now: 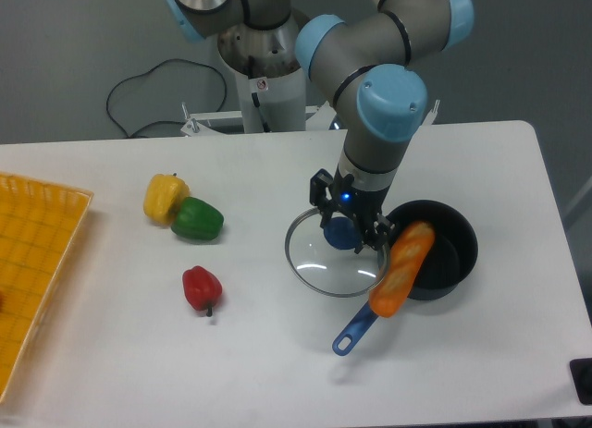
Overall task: Close the pot lid
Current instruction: 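Lift the clear glass lid by its knob and move it toward the black pot, then lower the glass lid onto the pot rim over the orange bread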
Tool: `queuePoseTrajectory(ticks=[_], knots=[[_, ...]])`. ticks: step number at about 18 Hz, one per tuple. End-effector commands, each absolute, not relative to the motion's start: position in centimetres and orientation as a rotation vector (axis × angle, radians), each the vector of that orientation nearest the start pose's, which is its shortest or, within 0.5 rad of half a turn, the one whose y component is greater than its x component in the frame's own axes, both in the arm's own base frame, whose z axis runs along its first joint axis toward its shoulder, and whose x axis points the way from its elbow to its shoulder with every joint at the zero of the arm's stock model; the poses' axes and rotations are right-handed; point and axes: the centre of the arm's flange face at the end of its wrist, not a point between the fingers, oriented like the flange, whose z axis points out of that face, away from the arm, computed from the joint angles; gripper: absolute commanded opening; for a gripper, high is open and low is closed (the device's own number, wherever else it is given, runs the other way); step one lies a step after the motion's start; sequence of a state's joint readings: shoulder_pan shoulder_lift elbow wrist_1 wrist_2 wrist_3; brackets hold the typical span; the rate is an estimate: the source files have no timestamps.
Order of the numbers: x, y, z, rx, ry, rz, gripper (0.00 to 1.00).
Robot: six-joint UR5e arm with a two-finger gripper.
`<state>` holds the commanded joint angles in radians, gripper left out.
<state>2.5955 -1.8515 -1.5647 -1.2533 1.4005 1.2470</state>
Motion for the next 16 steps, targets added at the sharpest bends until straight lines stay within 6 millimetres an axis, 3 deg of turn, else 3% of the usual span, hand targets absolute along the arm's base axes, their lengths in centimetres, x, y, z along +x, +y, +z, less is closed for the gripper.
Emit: queuePoseTrajectory(ticks=[9, 16], knots=[[-47.4, 39.9, 36.1, -2.887, 0.503, -0.048, 0.37], [-49.1, 37.9, 35.5, -2.849, 0.549, -0.054, 0.37]])
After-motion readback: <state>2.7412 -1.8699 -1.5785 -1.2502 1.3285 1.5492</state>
